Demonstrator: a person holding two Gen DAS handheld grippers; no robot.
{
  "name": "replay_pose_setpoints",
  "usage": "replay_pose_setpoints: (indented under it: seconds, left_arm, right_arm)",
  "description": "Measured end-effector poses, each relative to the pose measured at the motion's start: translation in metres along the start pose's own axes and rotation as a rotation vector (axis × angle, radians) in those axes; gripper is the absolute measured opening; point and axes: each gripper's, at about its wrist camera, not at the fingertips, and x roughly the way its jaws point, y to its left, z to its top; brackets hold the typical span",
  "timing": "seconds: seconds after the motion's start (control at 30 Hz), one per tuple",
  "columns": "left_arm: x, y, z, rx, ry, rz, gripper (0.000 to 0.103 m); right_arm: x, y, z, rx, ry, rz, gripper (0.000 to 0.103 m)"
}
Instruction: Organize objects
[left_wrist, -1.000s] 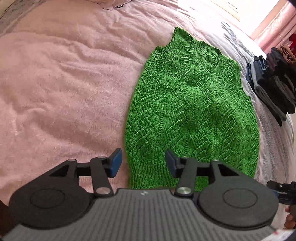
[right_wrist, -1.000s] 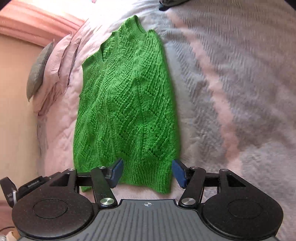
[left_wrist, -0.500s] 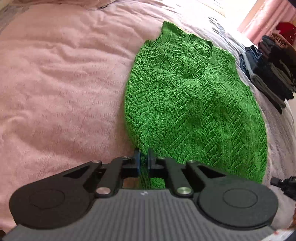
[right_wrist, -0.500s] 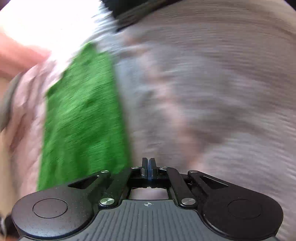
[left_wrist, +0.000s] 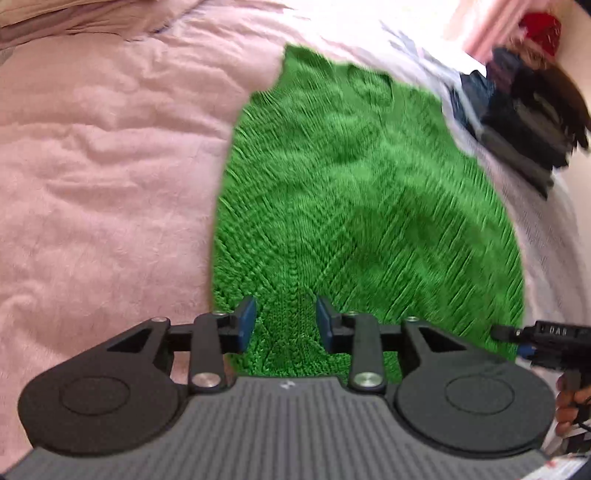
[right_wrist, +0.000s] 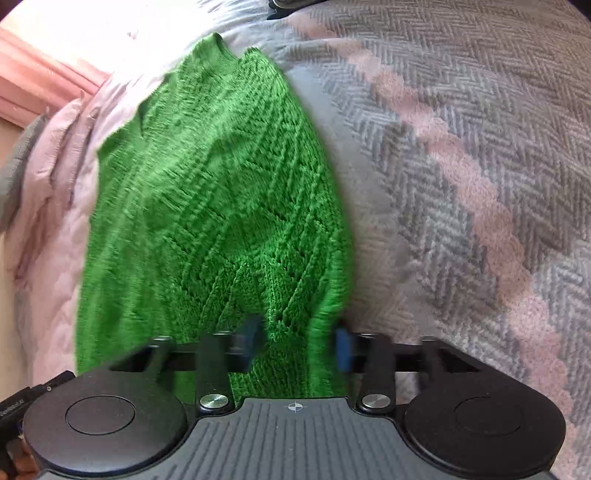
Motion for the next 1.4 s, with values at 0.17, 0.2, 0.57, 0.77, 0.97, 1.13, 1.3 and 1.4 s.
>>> replay_pose_setpoints:
  seconds: [0.17, 0.2, 0.57, 0.77, 0.97, 1.13, 1.3, 1.4]
  left_arm:
    - [0.025, -0.011, -0.014, 0.098, 0.050, 0.079, 0.032]
    - [0.022, -0.011, -0.013, 0.084, 0.058, 0.082, 0.031]
    - [0.039, -0.053, -0.024, 0.133, 0.067, 0.143, 0.037]
    - [0.000, -0.061, -0.063, 0.069, 0.195, 0.198, 0.037]
    - [-0.096, -0.093, -0.098, 0.105, 0.162, 0.222, 0.043]
    - [-0.167, -0.117, -0.115, 0.114, 0.101, 0.216, 0.052]
    - [-0.219, -0.135, -0.130, 0.079, 0.062, 0.187, 0.053]
    - [-0.241, -0.142, -0.140, 0.083, 0.036, 0.180, 0.053]
  right_arm:
    - [-0.019, -0.008, 0.001, -0.001, -0.007, -0.146, 0.014]
    - [-0.023, -0.008, 0.003, 0.002, 0.015, -0.172, 0.014]
    - [0.009, 0.061, -0.021, -0.431, 0.029, -0.243, 0.025]
    - [-0.034, 0.045, -0.051, -0.386, 0.111, -0.270, 0.026]
    - [-0.133, 0.060, -0.084, -0.466, 0.046, -0.186, 0.066]
    - [-0.182, 0.092, -0.105, -0.494, -0.010, -0.158, 0.069]
    - [-0.228, 0.095, -0.119, -0.499, -0.028, -0.115, 0.069]
    - [-0.247, 0.095, -0.130, -0.517, -0.039, -0.100, 0.069]
